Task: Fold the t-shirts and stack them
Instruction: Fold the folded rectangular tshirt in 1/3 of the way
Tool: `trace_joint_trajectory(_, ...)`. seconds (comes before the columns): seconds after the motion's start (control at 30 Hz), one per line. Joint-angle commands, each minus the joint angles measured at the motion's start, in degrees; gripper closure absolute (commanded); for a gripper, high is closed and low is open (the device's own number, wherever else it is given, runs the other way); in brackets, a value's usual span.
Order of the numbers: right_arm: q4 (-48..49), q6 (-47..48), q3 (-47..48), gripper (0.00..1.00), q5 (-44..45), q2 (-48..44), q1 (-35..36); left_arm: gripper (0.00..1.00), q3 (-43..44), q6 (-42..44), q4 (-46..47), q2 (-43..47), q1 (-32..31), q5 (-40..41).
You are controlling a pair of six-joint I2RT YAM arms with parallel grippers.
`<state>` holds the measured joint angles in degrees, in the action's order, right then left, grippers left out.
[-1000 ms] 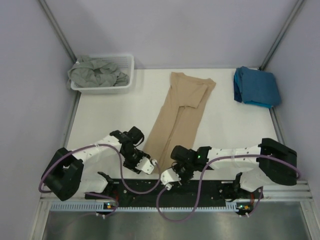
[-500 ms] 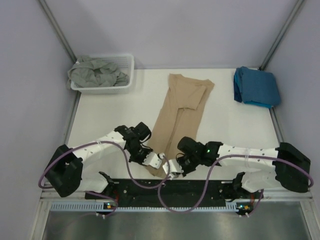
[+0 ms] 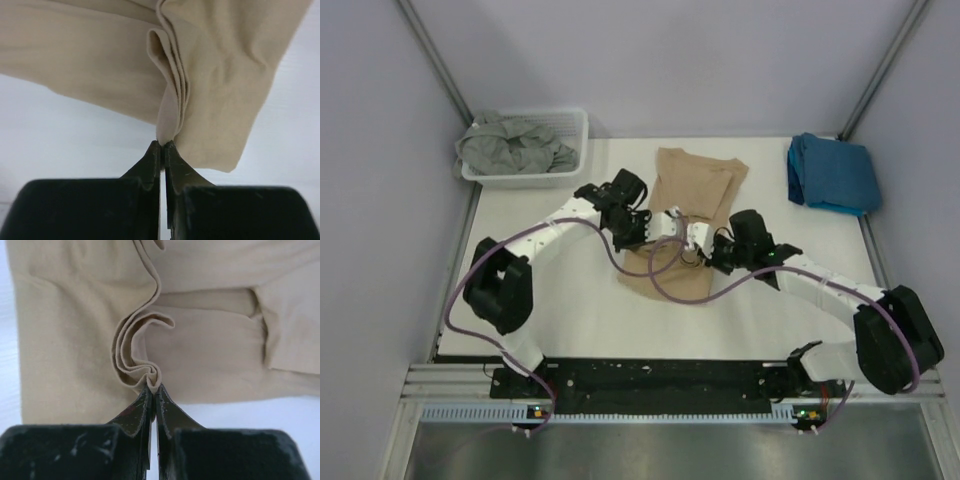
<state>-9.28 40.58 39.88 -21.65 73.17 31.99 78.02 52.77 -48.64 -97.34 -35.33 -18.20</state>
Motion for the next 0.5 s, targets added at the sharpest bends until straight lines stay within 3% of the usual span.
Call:
trace_joint_trajectory(0.0,8.8,0.0,4.1,1.0,0.9,5.8,-4.2,1.0,10.2,-5.2,4.9,-6.4,2.3,1.2)
trace_joint_trajectory(0.2,13.9,1.3,7.1,1.0,2.4,11.9,-9.0,1.0,17.3,-5.9,9.3,-14.6,3.5,3.3)
trace_joint_trajectory(0.47,15.9,1.9,8.4,1.0,0.4,16.0,-12.3,1.0,20.0,-6.6,14.1,-20.2,4.0,4.3)
